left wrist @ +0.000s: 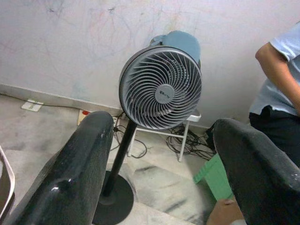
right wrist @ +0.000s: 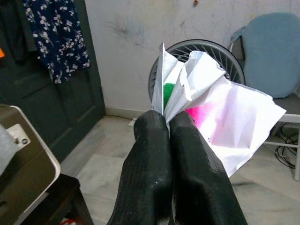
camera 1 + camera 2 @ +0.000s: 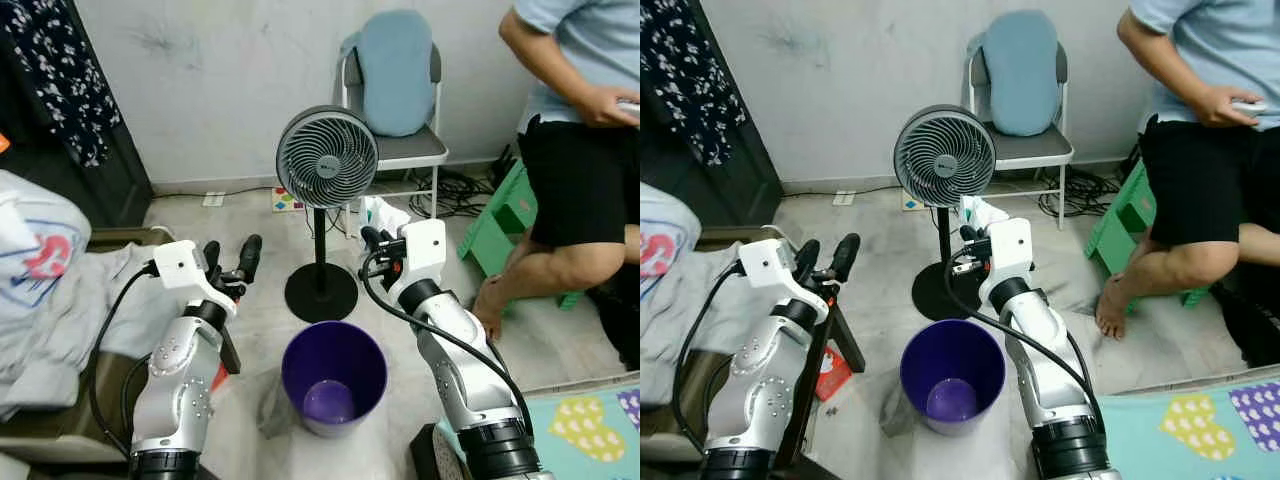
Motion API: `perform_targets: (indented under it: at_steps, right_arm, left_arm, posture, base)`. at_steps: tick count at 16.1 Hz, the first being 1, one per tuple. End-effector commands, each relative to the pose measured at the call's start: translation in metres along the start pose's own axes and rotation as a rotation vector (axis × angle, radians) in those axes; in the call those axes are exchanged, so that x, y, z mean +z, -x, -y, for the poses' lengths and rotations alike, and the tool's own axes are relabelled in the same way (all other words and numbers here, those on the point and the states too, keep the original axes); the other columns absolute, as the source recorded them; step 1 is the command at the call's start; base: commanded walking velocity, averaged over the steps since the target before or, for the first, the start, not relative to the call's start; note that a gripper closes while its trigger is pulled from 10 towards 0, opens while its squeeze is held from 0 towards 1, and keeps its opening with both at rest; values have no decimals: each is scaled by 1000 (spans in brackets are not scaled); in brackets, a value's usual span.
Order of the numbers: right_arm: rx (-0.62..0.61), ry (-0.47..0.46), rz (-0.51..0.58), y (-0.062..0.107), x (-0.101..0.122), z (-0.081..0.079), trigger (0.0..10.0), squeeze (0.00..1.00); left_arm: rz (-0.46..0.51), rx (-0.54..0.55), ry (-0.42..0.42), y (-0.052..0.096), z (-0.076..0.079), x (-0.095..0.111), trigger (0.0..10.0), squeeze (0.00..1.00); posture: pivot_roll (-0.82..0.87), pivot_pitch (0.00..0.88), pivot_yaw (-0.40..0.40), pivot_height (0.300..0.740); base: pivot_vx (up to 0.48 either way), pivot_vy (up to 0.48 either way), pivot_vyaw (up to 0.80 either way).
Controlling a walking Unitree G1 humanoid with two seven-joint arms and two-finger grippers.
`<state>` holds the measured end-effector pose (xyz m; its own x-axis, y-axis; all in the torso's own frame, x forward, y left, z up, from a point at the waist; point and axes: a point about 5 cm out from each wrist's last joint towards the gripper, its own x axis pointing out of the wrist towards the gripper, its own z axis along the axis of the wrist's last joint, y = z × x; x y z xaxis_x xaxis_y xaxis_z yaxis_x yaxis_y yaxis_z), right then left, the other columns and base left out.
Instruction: Clean up the room
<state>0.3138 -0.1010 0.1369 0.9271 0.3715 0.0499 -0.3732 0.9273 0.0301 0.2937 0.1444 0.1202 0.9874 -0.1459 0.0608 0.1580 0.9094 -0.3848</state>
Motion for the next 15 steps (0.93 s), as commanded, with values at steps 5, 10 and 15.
perform_targets:
  at_steps: [5,10,15]
  right_arm:
    - [5,14,22,-1,6,0,10000,0]
    - [7,19,27,-1,6,0,10000,0]
    - [5,8,23,0,4,-4,10000,0]
  left_arm:
    - [11,-18,-10,0,4,3,10000,0]
    - [1,1,-11,-1,2,2,10000,0]
    - [8,25,-22,-1,-1,3,10000,0]
  posture:
    - [5,20,30,740]
    - [1,21,35,740]
    - [10,21,24,740]
  base:
    - [202,0,0]
    - [165,0,480]
    - [0,0,0]
